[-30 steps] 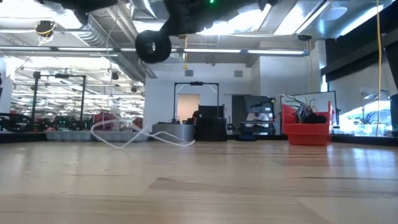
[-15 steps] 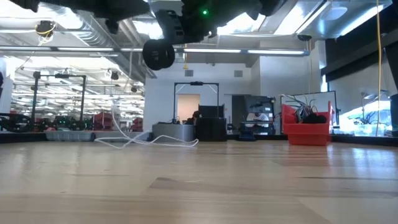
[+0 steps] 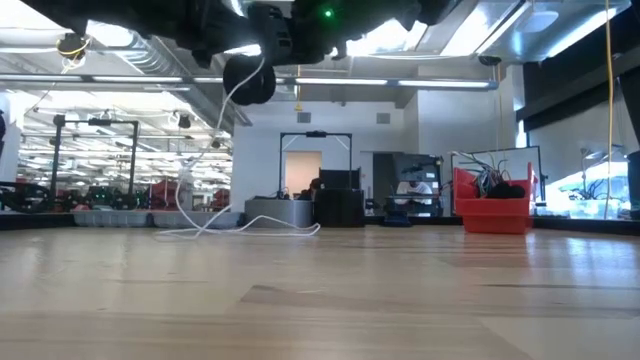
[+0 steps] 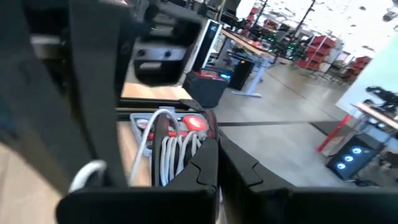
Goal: Coil cords
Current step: Coil the white wire on the black spool
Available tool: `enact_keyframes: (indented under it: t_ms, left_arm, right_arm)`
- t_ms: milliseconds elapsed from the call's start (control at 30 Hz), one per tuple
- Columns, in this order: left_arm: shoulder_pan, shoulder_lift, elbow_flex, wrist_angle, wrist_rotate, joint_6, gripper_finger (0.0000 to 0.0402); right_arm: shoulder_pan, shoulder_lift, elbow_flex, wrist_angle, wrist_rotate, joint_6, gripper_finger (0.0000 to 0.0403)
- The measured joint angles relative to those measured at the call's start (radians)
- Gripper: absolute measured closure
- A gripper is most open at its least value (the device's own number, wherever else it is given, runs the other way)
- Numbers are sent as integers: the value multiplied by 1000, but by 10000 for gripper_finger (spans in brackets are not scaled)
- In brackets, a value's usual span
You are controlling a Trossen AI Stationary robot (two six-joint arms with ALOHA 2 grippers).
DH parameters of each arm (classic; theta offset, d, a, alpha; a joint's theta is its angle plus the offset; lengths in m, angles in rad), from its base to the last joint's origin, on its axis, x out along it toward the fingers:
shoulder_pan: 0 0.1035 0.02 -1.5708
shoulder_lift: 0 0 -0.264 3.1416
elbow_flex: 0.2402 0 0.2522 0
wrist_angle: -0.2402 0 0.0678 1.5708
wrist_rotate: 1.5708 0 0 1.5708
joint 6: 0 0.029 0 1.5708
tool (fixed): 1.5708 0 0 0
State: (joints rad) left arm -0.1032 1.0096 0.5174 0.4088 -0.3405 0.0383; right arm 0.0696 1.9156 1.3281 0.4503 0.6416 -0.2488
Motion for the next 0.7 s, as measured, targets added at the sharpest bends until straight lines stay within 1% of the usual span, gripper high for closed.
enact_keyframes:
  t_ms: [133, 233, 333, 433, 567, 700]
  left_arm:
    - [0, -10, 30, -14, -14, 66, 401]
    - [0, -14, 59, -9, -29, 101, 401]
    - [0, -13, 78, -71, -33, 124, 401]
    - [0, -11, 82, -138, -79, 139, 401]
    - [-7, -5, 84, -233, -82, 84, 401]
    - [-35, 37, 82, -239, -53, 33, 401]
  right_arm:
    - [0, 0, 0, 3, -56, 12, 397]
    - [0, 0, 0, 1, -58, 12, 397]
    - [0, 0, 0, 4, -58, 12, 397]
    - [0, 0, 0, -6, -58, 12, 397]
    - [0, 0, 0, 2, -57, 14, 397]
    - [-6, -1, 0, 12, -54, 29, 397]
